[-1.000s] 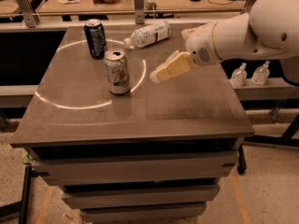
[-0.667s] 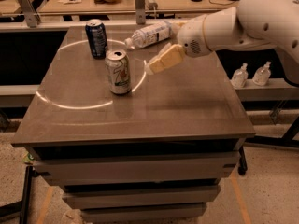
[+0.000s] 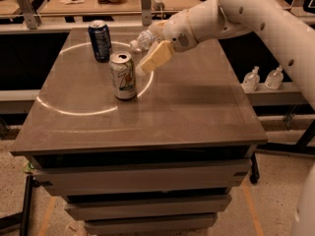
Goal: Pick 7up can
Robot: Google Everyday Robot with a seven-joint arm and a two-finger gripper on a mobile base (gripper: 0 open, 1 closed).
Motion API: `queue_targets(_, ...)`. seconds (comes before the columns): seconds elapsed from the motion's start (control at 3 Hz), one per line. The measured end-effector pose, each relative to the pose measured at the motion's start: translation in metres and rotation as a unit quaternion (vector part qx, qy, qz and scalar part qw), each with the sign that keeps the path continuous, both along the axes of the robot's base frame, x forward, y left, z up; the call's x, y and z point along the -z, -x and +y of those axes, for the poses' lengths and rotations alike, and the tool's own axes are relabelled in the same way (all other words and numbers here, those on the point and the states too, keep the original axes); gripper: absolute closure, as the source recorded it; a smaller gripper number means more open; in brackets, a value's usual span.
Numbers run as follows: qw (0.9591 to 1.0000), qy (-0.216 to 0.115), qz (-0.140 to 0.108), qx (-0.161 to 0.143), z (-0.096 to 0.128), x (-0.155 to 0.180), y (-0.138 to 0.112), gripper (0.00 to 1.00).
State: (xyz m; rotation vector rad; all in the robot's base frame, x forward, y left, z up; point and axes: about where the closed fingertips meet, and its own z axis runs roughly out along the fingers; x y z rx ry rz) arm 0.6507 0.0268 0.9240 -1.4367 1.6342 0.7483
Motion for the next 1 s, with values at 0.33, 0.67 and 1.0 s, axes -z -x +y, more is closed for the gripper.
queue_targets(0.33, 0.9989, -0.003, 0.025, -0.038, 0.026, 0.010, 0.000, 0.00)
queue_targets(0.67, 0.9969, -0.010, 0.048, -0.062, 0.043, 0.019, 0.006, 0.00)
queue_targets(1.0, 0.9950, -0.017, 0.060, -0.077, 0.056, 0.025, 0.016, 0.00)
